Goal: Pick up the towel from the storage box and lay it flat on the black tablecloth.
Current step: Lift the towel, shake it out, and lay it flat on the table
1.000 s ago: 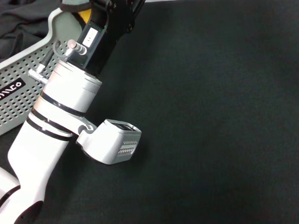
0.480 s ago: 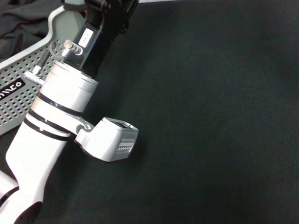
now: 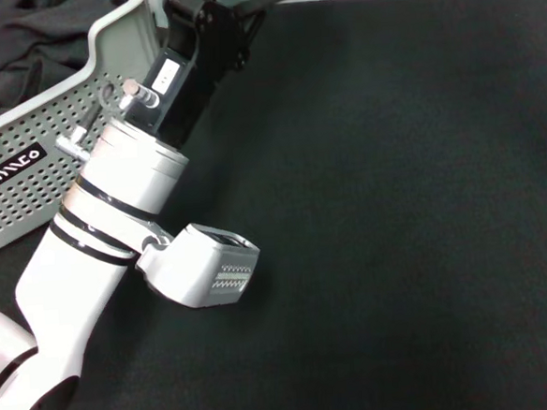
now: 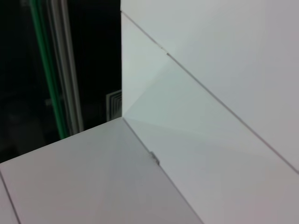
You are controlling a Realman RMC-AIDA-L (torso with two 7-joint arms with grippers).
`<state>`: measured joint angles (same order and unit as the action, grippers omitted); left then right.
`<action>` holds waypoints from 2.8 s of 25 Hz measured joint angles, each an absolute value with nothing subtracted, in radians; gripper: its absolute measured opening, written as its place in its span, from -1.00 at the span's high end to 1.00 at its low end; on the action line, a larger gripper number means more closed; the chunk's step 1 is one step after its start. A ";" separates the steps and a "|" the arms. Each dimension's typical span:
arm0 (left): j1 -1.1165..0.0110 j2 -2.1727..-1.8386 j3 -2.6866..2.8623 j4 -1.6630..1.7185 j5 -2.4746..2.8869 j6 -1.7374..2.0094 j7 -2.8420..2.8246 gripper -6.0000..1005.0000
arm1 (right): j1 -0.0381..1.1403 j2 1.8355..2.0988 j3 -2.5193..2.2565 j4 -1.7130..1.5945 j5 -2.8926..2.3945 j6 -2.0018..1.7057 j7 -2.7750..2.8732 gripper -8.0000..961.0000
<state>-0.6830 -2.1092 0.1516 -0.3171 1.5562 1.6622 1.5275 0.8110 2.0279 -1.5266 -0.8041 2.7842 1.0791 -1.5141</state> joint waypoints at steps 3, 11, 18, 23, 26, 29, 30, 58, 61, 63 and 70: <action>-0.679 -2.109 0.160 -0.319 1.573 1.663 1.470 -0.36 | 0.818 2.028 -1.514 -0.784 2.784 1.075 -1.517 0.91; -0.661 -2.109 0.190 -0.331 1.652 1.734 1.290 -0.36 | 0.833 2.028 -1.500 -0.727 2.784 1.069 -1.528 0.91; -0.659 -2.109 0.184 -0.324 1.656 1.752 1.162 -0.36 | 0.825 2.028 -1.511 -0.655 2.784 1.114 -1.530 0.91; -0.660 -2.109 0.183 -0.320 1.655 1.753 1.076 -0.36 | 0.822 2.028 -1.513 -0.560 2.784 1.164 -1.543 0.90; -0.659 -2.109 0.183 -0.320 1.655 1.753 1.017 -0.36 | 0.820 2.028 -1.509 -0.517 2.783 1.198 -1.554 0.90; -0.658 -2.109 0.188 -0.321 1.657 1.750 0.961 -0.36 | 0.804 2.028 -1.504 -0.503 2.783 1.224 -1.564 0.90; -0.657 -2.109 0.191 -0.321 1.659 1.749 0.944 -0.32 | 0.797 2.028 -1.502 -0.503 2.783 1.229 -1.568 0.90; -0.605 -2.108 0.238 -0.242 1.656 1.897 0.161 0.93 | 0.703 2.023 -1.483 -0.450 2.659 1.237 -1.712 0.90; -0.586 -2.105 0.204 -0.174 1.647 1.911 -0.068 0.93 | 0.668 2.016 -1.476 -0.460 2.605 1.237 -1.743 0.90; -0.576 -2.103 0.193 -0.132 1.632 1.904 -0.189 0.93 | 0.656 2.011 -1.474 -0.468 2.572 1.237 -1.756 0.90; -0.554 -2.101 0.198 -0.070 1.607 1.857 -0.364 0.93 | 0.643 1.970 -1.473 -0.521 2.377 1.236 -1.758 0.89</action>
